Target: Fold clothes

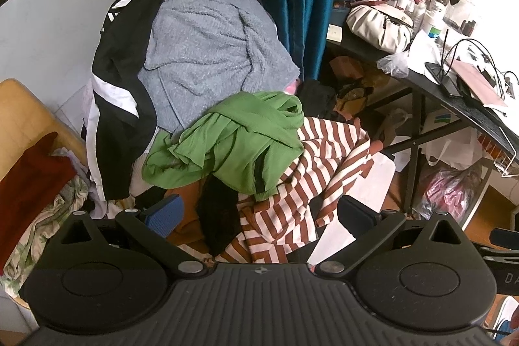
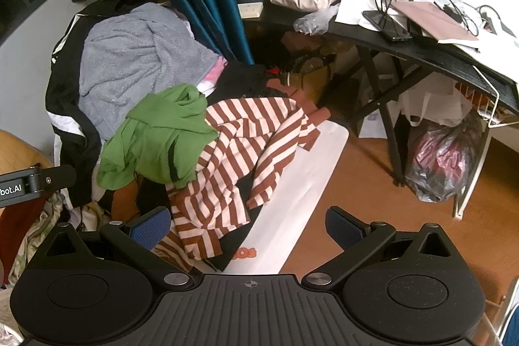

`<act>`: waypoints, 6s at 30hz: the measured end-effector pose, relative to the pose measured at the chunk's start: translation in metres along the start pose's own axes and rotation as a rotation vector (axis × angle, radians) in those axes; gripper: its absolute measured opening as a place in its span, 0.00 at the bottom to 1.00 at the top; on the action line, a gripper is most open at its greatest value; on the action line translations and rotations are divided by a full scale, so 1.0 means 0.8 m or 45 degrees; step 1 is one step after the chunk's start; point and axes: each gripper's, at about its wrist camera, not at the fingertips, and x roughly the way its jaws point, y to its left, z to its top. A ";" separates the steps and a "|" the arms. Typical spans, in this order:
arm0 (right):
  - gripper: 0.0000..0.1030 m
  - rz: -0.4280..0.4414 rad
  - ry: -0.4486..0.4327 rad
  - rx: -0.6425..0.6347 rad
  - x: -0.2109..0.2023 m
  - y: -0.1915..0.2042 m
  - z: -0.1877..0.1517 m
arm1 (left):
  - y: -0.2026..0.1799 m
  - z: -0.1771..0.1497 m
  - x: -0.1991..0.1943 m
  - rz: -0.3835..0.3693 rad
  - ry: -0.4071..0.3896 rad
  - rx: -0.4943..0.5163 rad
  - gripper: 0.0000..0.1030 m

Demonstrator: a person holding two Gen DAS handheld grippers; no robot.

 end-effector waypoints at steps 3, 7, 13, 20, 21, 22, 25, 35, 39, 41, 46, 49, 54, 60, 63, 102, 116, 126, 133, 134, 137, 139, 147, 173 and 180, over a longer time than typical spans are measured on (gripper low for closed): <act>0.99 0.015 0.009 0.014 0.003 -0.004 0.001 | 0.004 0.002 0.001 -0.006 0.010 -0.028 1.00; 0.99 0.039 0.018 0.040 0.007 -0.014 0.002 | 0.006 0.002 0.002 0.007 0.030 -0.062 1.00; 0.99 0.081 0.038 0.070 0.015 -0.035 0.002 | 0.001 0.006 0.000 -0.012 0.040 -0.053 1.00; 0.99 0.067 0.038 0.101 0.024 -0.069 0.004 | 0.006 0.010 -0.007 0.060 0.013 -0.122 1.00; 0.99 0.068 0.043 0.095 0.025 -0.072 0.004 | 0.007 0.009 -0.007 0.071 0.015 -0.139 1.00; 0.99 0.069 0.048 0.087 0.027 -0.075 0.004 | 0.008 0.008 -0.006 0.082 0.018 -0.156 1.00; 0.99 0.069 0.068 0.052 0.031 -0.079 0.005 | 0.009 0.002 -0.002 0.100 0.028 -0.208 1.00; 0.99 0.072 0.095 -0.047 0.036 -0.085 0.007 | -0.010 -0.020 0.004 0.106 0.062 -0.257 1.00; 0.99 0.076 0.097 -0.044 0.037 -0.090 0.007 | -0.019 -0.021 0.006 0.108 0.073 -0.243 1.00; 0.99 0.076 0.097 -0.022 0.037 -0.096 0.007 | -0.022 -0.019 0.007 0.111 0.071 -0.230 1.00; 0.99 0.068 0.079 0.042 0.035 -0.114 0.009 | -0.020 -0.009 0.004 0.119 0.045 -0.218 1.00; 0.99 0.056 0.075 0.052 0.039 -0.118 0.009 | -0.010 -0.002 -0.002 0.139 0.007 -0.236 1.00; 0.99 0.031 0.109 0.028 0.053 -0.095 0.012 | 0.013 0.002 0.003 0.157 0.005 -0.248 1.00; 0.99 -0.045 0.066 0.043 0.058 -0.047 0.025 | 0.044 0.015 0.038 0.087 0.065 -0.210 1.00; 0.99 -0.071 0.075 0.055 0.064 -0.014 0.029 | 0.060 0.026 0.053 0.049 0.090 -0.157 1.00; 0.99 -0.299 0.078 0.074 0.115 0.221 0.042 | 0.219 0.083 0.139 -0.139 0.200 0.100 1.00; 0.99 -0.255 0.086 -0.050 0.124 0.256 0.051 | 0.237 0.073 0.127 -0.113 0.176 0.068 1.00; 0.99 -0.264 0.099 -0.163 0.125 0.270 0.050 | 0.259 0.062 0.123 -0.082 0.170 -0.116 1.00; 0.99 -0.261 0.113 -0.215 0.127 0.271 0.045 | 0.256 0.055 0.119 -0.068 0.171 -0.138 1.00; 0.99 -0.260 0.113 -0.217 0.126 0.270 0.044 | 0.254 0.055 0.118 -0.065 0.167 -0.131 1.00; 0.99 -0.258 0.107 -0.206 0.123 0.266 0.040 | 0.250 0.053 0.115 -0.064 0.167 -0.118 1.00; 0.99 -0.261 0.105 -0.173 0.120 0.259 0.037 | 0.248 0.051 0.115 -0.069 0.170 -0.114 1.00; 0.99 -0.292 0.066 -0.034 0.105 0.235 0.024 | 0.242 0.045 0.122 -0.109 0.209 -0.071 1.00; 0.99 -0.343 0.089 0.059 0.104 0.244 0.014 | 0.261 0.049 0.127 -0.193 0.217 -0.065 1.00; 0.99 -0.410 0.054 0.102 0.115 0.210 0.029 | 0.258 0.062 0.141 -0.213 0.194 -0.075 1.00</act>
